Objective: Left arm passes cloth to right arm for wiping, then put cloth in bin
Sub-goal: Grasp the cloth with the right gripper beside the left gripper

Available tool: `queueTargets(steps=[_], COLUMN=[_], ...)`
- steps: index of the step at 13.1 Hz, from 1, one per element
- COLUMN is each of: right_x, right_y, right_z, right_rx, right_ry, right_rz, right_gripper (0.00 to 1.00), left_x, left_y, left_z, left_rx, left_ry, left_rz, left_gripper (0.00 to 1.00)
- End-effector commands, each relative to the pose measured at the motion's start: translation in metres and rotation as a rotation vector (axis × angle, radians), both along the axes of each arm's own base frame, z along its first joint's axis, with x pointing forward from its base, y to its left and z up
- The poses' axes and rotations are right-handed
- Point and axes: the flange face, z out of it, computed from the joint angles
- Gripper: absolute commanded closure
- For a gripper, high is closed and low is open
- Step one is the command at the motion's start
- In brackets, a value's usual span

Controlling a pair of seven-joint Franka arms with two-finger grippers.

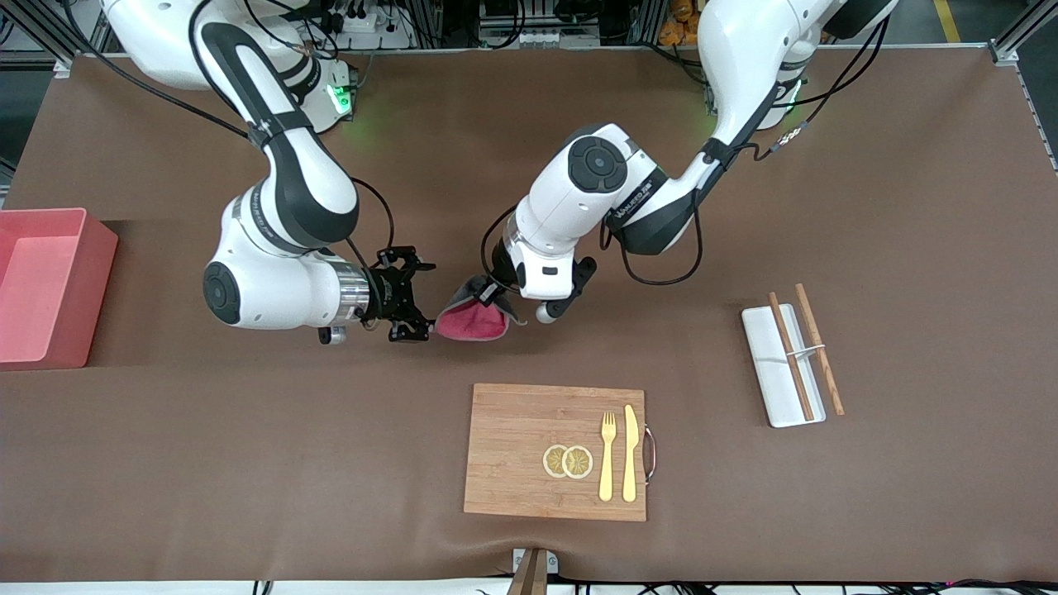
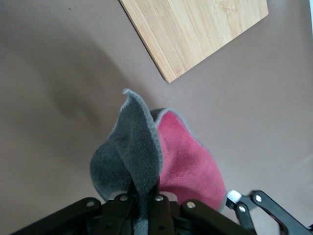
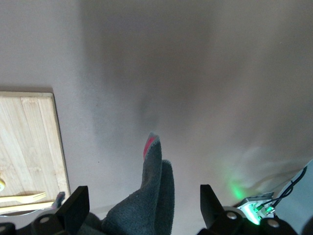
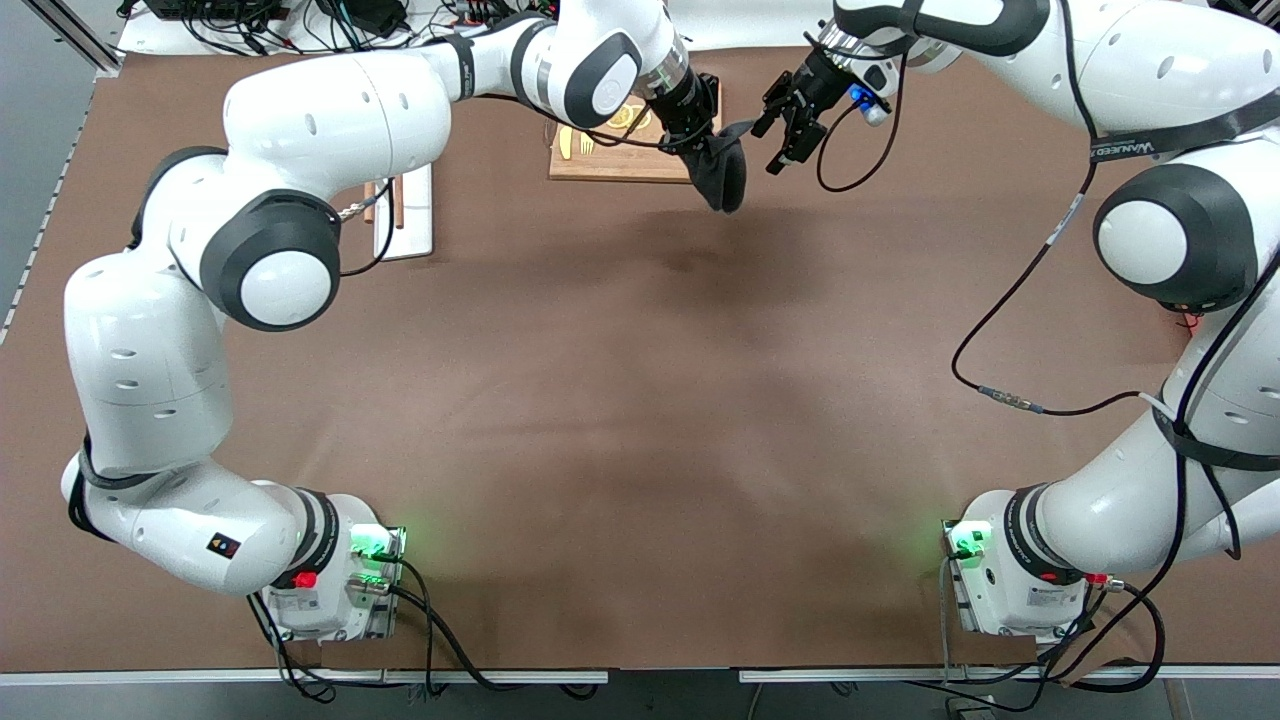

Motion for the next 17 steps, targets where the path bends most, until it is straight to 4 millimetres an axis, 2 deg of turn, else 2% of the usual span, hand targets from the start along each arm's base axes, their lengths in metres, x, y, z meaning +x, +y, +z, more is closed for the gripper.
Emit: queueTargets(steps=[1,3,4,5,6,7,8,14,15,16,17], right_x=[-0.002,-0.002,-0.004,-0.005,-0.005,-0.005,-0.005,-0.006,-0.006,-0.006,-0.004], right_y=[0.02,0.025,0.029,0.031,0.031,0.031,0.031,0.024,0.019,0.013,0.004], right_z=[-0.009,-0.012,-0.015,-0.017,-0.017,-0.017,-0.018,-0.022,-0.022,-0.023,-0.021], right_rx=[0.028,0.029,0.027,0.028,0.027,0.028,0.028,0.021,0.014,0.01,0.001], right_ry=[-0.001,-0.016,-0.013,-0.014,-0.015,-0.016,-0.014,0.011,0.023,0.034,0.023], right_rz=[-0.049,-0.054,-0.049,-0.039,-0.034,-0.033,-0.032,-0.037,-0.024,-0.01,0.023], right_gripper=[0.0,0.0,0.1,0.3,0.63,0.89,1.0,1.0,1.0,1.0,1.0], left_x=[0.0,-0.002,-0.002,-0.002,-0.002,-0.002,-0.001,0.0,0.002,0.006,0.006], left_y=[-0.014,-0.019,-0.019,-0.019,-0.019,-0.019,-0.018,-0.017,-0.015,-0.01,-0.009], left_z=[-0.001,-0.002,-0.004,-0.004,-0.005,-0.005,-0.004,-0.006,-0.004,0.001,0.01], left_rx=[-0.062,-0.082,-0.08,-0.08,-0.08,-0.08,-0.079,-0.075,-0.075,-0.08,-0.08], left_ry=[0.004,-0.002,0.001,-0.002,0.001,0.001,-0.002,-0.009,-0.015,-0.016,-0.032], left_rz=[0.056,0.073,0.073,0.072,0.073,0.073,0.074,0.062,0.062,0.077,0.076], left_gripper=[1.0,1.0,1.0,1.0,1.0,1.0,1.0,1.0,0.78,0.05,0.0])
